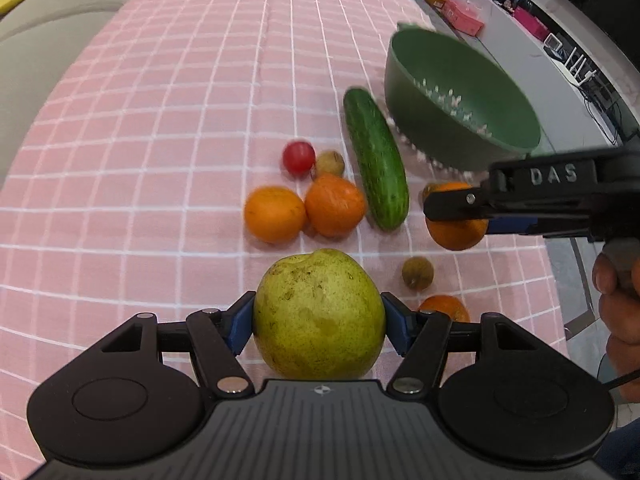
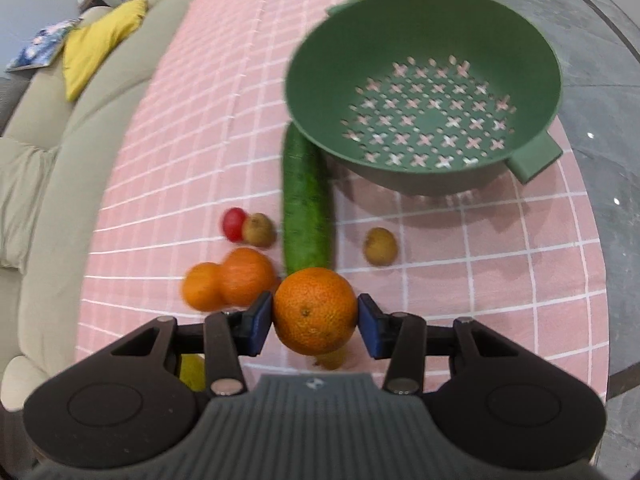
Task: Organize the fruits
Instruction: 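Carry the pear and orange into the green colander and open both tools, then withdraw both tools and move the right tool to another orange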
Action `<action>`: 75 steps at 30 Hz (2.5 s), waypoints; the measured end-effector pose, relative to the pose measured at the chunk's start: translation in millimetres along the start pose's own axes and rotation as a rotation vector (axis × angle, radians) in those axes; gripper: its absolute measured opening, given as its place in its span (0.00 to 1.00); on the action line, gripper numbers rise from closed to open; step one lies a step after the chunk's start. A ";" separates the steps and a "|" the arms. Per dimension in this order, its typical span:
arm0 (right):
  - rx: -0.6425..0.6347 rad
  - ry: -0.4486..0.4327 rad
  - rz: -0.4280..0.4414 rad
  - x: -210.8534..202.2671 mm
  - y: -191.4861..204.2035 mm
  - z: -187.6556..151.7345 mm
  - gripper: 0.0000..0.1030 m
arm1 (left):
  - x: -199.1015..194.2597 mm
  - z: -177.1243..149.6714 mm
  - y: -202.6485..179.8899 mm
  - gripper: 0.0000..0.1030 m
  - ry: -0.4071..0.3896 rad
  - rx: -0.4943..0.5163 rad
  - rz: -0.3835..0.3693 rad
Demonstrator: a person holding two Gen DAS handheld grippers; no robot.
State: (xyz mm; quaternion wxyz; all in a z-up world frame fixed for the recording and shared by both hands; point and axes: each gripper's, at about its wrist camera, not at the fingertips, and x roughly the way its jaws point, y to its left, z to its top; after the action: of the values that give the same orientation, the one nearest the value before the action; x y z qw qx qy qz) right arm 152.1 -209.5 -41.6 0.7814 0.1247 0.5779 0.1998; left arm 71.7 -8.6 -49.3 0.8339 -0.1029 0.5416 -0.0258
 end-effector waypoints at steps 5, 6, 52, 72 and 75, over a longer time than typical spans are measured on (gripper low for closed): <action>-0.005 -0.071 0.039 -32.3 1.6 14.4 0.41 | -28.4 31.5 -7.2 0.72 -0.054 0.026 0.023; 0.008 -0.090 0.041 -39.2 -0.4 20.4 0.41 | -32.5 39.0 -10.4 0.72 -0.068 0.034 0.025; -0.197 -0.011 -0.270 28.7 -59.5 133.8 0.42 | 142.8 162.5 -141.9 0.73 0.190 0.665 -0.105; -0.121 -0.119 -0.200 -2.6 -65.3 140.2 0.51 | 85.9 178.7 -127.9 0.82 0.088 0.521 -0.129; -0.117 -0.151 -0.179 -16.6 -61.6 139.4 0.51 | 55.6 172.4 -116.2 0.82 0.034 0.469 -0.127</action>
State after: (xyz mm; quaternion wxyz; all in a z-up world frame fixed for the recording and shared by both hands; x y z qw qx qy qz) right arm 291.1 -266.8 -11.7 0.8433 0.0418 0.5136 0.1527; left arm 259.1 -106.0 -8.5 0.8226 0.0603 0.5270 -0.2051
